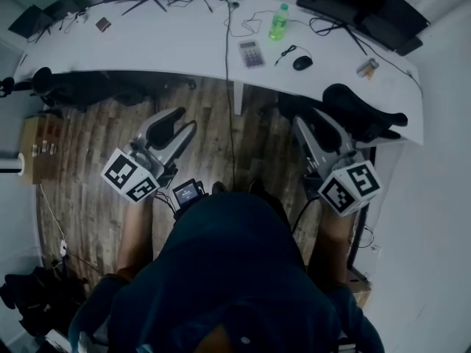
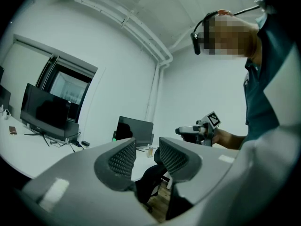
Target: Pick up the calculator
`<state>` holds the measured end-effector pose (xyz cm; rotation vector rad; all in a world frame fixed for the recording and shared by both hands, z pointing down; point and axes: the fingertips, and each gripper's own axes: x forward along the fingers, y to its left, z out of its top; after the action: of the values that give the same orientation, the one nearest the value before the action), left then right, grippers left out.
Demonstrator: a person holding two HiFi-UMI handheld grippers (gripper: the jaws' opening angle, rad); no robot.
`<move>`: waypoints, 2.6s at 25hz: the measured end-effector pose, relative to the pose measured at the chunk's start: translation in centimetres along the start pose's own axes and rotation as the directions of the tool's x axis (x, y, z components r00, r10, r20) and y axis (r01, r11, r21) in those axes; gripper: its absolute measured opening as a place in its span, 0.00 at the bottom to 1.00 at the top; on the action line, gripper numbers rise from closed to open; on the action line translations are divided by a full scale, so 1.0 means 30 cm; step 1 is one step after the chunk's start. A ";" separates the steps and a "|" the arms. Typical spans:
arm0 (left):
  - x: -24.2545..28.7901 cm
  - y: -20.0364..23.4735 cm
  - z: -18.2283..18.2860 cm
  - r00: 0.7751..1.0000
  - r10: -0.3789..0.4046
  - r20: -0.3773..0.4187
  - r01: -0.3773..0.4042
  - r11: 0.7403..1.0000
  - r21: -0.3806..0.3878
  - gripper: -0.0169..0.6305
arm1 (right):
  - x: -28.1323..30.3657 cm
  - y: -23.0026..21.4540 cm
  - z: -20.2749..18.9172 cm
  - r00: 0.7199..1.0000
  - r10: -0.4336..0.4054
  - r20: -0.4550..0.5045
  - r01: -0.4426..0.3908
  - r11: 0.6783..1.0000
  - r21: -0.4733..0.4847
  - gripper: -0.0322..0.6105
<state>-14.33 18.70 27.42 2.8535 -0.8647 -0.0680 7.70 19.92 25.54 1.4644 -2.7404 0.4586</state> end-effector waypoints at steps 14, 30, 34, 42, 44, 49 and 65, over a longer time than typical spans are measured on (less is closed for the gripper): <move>0.034 0.099 -0.029 1.000 0.012 -0.001 -0.012 1.000 -0.025 0.26 | 0.109 -0.038 0.011 1.000 0.016 -0.020 -0.016 1.000 0.000 0.26; 0.295 0.136 -0.028 0.984 0.178 0.020 -0.178 0.983 -0.035 0.26 | 0.269 -0.341 0.093 0.979 0.191 -0.066 -0.192 0.981 -0.006 0.26; 0.338 0.143 -0.031 0.976 0.217 0.026 -0.216 0.976 -0.037 0.26 | 0.295 -0.394 0.105 0.971 0.229 -0.072 -0.230 0.973 -0.007 0.26; 0.421 0.165 -0.010 0.963 0.266 0.042 -0.264 0.964 -0.036 0.26 | 0.332 -0.468 0.142 0.955 0.284 -0.082 -0.286 0.958 -0.016 0.26; 0.448 0.176 -0.004 0.962 0.269 0.044 -0.268 0.963 -0.034 0.26 | 0.340 -0.488 0.149 0.954 0.289 -0.082 -0.291 0.956 -0.016 0.26; 0.507 0.218 -0.012 0.966 0.259 0.023 -0.257 0.965 -0.041 0.26 | 0.373 -0.531 0.135 0.953 0.288 -0.089 -0.289 0.957 0.008 0.26; 0.613 0.534 0.064 0.999 0.035 0.011 -0.035 0.998 -0.048 0.26 | 0.546 -0.541 0.163 0.996 0.062 -0.067 -0.059 0.998 0.037 0.26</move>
<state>-7.97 -4.91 28.23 2.7953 -0.9022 -0.0998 12.32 -3.15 27.23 1.3497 -2.7438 0.5503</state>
